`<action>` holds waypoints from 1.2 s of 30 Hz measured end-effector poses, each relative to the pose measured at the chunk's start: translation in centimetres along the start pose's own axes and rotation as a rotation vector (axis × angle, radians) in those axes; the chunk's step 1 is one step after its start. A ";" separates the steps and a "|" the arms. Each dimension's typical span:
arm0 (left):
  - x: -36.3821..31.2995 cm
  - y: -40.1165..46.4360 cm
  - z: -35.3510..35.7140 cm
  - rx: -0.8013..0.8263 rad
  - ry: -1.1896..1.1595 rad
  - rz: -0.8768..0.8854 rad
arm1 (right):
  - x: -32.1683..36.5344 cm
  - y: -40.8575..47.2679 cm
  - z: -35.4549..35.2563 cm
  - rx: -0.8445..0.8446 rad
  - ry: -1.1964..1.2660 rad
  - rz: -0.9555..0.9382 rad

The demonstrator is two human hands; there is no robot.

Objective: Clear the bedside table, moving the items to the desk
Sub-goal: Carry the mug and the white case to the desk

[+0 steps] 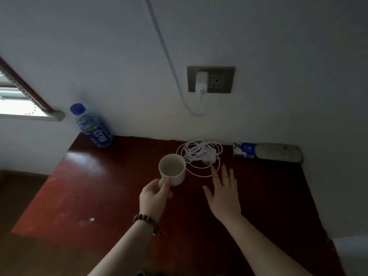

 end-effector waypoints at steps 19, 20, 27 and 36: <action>3.9 15.3 -15.5 0.005 0.186 0.105 | 18.1 1.6 12.6 -0.033 -0.222 0.131; 3.8 15.9 -15.2 0.003 0.175 0.101 | 18.1 1.6 12.6 -0.049 -0.223 0.132; 3.4 19.0 -12.3 0.087 0.157 0.100 | 17.9 1.8 12.8 -0.083 -0.224 0.147; 0.6 20.7 -13.3 0.147 0.249 0.337 | 17.7 1.8 13.0 -0.101 -0.218 0.143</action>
Point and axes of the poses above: each hand's wrist, its own y-axis towards the middle knuckle, its own z-axis out of the palm, x = y × z, the point moved 8 cm from there along y, towards the middle knuckle, and after that the axes turned 1 degree about -z, right-handed, at the moved point
